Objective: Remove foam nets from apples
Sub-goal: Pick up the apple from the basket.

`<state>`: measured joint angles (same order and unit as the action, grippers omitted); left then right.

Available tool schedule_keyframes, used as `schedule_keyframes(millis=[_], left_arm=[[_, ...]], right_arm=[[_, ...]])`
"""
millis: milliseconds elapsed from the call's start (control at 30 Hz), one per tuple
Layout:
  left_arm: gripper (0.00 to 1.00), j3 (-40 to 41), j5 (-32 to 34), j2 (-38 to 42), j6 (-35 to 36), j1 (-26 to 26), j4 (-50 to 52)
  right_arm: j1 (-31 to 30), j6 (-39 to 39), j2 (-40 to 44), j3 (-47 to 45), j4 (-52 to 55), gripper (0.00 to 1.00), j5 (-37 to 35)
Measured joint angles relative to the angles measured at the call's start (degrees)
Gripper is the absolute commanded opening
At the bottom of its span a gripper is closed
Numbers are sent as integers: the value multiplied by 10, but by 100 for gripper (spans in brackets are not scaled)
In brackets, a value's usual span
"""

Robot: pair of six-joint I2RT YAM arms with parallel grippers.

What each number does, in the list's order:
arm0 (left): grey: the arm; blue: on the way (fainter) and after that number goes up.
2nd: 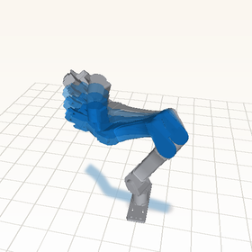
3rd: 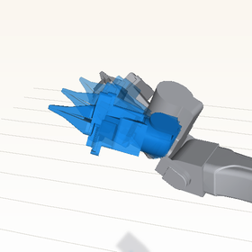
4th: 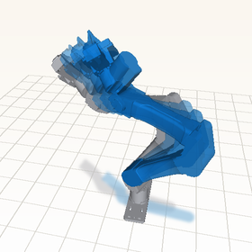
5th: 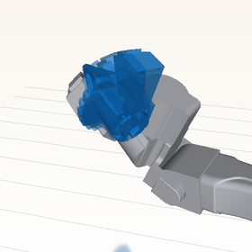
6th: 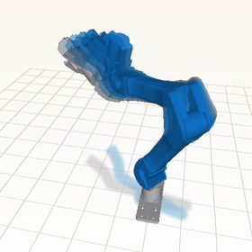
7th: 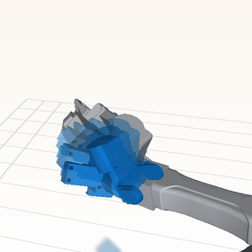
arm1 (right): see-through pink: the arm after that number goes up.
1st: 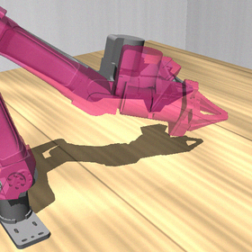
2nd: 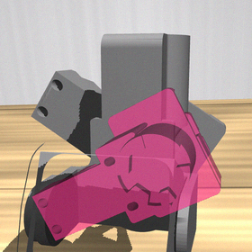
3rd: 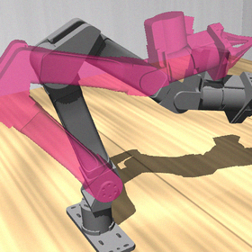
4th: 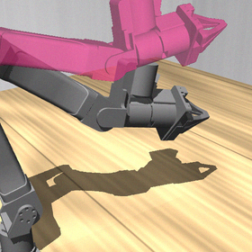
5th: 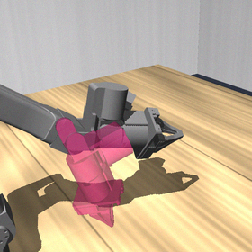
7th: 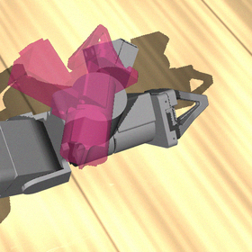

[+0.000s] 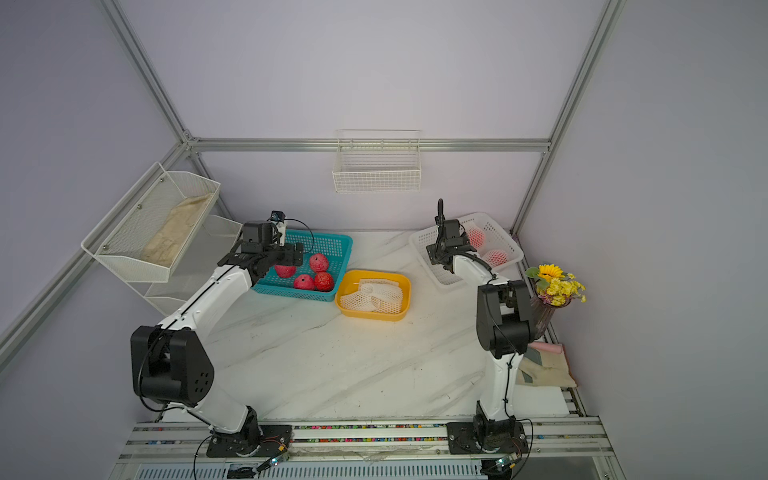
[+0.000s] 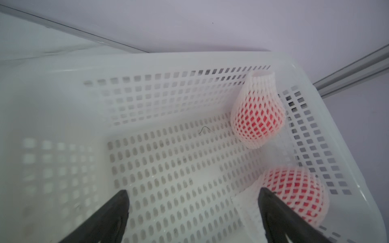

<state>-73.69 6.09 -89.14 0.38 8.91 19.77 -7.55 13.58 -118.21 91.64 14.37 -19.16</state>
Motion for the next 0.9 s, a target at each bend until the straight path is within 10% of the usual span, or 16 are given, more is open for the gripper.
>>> schedule_keyframes(millis=[300, 900], left_arm=[[100, 116, 2, 92, -13, 104, -24], [100, 154, -27, 102, -17, 147, -55]], right_arm=[[60, 15, -134, 169, 8, 97, -10], [87, 40, -294, 378, 35, 97, -31]])
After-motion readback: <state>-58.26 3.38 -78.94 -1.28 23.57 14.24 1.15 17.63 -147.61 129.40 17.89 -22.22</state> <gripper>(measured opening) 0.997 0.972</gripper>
